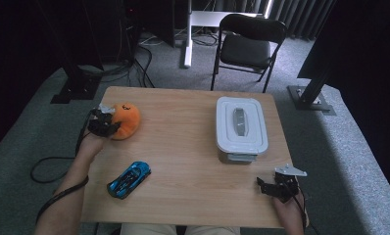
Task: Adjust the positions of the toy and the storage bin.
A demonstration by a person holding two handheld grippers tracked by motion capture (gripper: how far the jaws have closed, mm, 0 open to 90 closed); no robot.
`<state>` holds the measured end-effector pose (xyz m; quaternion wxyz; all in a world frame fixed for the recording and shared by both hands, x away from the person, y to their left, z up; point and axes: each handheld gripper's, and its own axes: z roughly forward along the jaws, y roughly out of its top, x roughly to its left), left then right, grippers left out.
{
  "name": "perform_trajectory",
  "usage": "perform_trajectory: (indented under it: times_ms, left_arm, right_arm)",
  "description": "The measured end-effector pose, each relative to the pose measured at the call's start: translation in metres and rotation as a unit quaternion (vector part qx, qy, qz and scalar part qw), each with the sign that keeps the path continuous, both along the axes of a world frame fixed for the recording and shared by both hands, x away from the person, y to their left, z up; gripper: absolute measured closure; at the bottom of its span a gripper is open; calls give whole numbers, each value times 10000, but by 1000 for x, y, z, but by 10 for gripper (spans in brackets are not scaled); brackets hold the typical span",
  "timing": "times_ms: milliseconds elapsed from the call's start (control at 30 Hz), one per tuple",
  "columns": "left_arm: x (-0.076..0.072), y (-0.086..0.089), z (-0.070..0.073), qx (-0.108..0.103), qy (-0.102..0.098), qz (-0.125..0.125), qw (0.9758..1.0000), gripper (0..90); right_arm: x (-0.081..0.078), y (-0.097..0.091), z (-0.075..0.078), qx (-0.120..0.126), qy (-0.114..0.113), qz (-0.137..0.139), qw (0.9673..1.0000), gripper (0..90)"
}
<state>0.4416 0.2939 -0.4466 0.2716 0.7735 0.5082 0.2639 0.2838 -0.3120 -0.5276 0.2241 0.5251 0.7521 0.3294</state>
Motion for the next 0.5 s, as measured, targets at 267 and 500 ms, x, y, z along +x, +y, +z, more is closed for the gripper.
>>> perform_trajectory:
  times_ms: [267, 500]
  left_arm:
    - [-37, 7, 14, 148, -2, -564, 9983, 753]
    - [-55, 13, 19, 362, -27, -836, 9958, 752]
  right_arm:
    - [0, 0, 0, 2, 1, -11, 10000, 169]
    - [0, 0, 0, 1, 0, -10, 10000, 169]
